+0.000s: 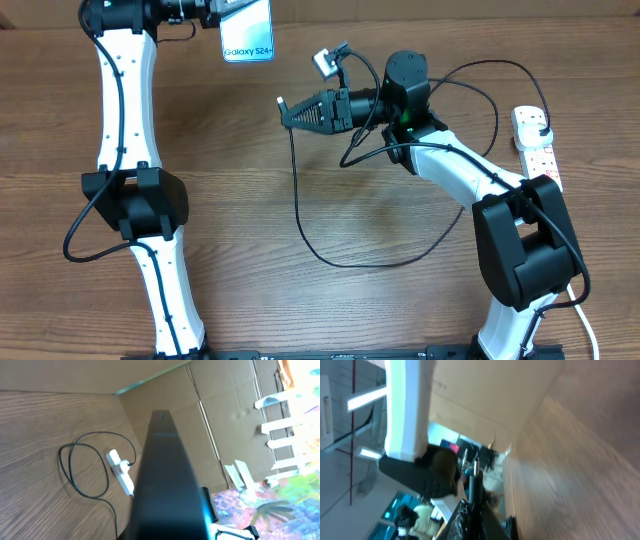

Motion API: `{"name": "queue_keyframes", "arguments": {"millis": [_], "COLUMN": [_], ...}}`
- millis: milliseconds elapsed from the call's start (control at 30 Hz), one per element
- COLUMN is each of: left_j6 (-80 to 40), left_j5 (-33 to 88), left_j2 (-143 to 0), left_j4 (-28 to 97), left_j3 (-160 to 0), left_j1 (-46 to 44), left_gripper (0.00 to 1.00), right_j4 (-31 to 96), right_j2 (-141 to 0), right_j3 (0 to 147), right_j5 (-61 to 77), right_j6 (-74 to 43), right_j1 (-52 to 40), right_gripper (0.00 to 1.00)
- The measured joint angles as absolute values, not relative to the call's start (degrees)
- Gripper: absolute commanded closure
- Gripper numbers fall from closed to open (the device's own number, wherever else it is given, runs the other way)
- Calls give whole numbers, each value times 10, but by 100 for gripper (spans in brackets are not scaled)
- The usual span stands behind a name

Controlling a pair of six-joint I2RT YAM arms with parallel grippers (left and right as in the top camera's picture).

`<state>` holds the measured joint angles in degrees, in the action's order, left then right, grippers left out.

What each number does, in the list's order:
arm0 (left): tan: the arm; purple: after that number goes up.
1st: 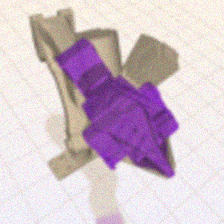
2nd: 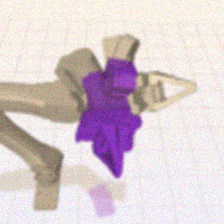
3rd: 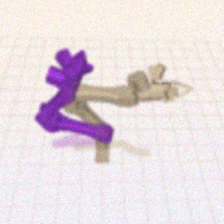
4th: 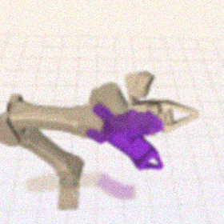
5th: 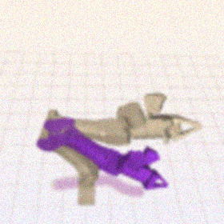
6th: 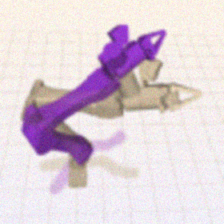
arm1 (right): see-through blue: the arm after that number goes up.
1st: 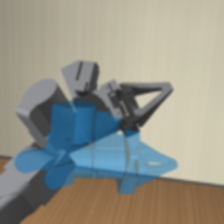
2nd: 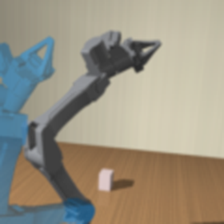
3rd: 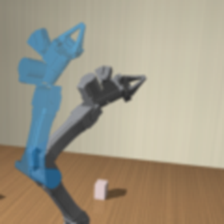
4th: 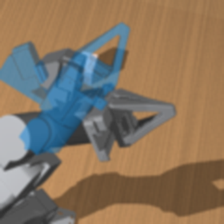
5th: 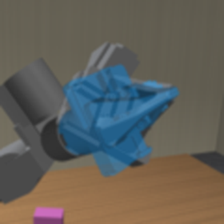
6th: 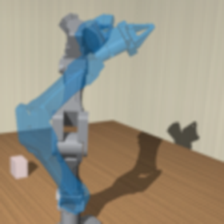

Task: Plug charger to phone and switch on socket
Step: 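Lift the cable plug with the right gripper and carry it toward the phone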

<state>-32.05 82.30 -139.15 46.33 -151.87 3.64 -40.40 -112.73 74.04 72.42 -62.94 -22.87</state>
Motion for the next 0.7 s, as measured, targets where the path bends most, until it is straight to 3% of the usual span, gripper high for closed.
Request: {"name": "queue_keyframes", "arguments": {"millis": [300,500,700], "left_j6": [-459,-573,-652], "left_j5": [810,787,777], "left_j2": [-1392,-1392,-1392], "left_j4": [304,190,180], "left_j3": [-1519,-1519,-1519], "left_j1": [22,15,9], "left_gripper": [96,96,96], "right_j4": [-588,-596,-621], "right_j2": [-1128,-1128,-1129], "right_j3": [741,741,741], "right_j5": [650,621,597], "right_j6": [-742,-783,-798], "right_j1": [-229,-229,-229], "right_gripper": [96,96,96]}}
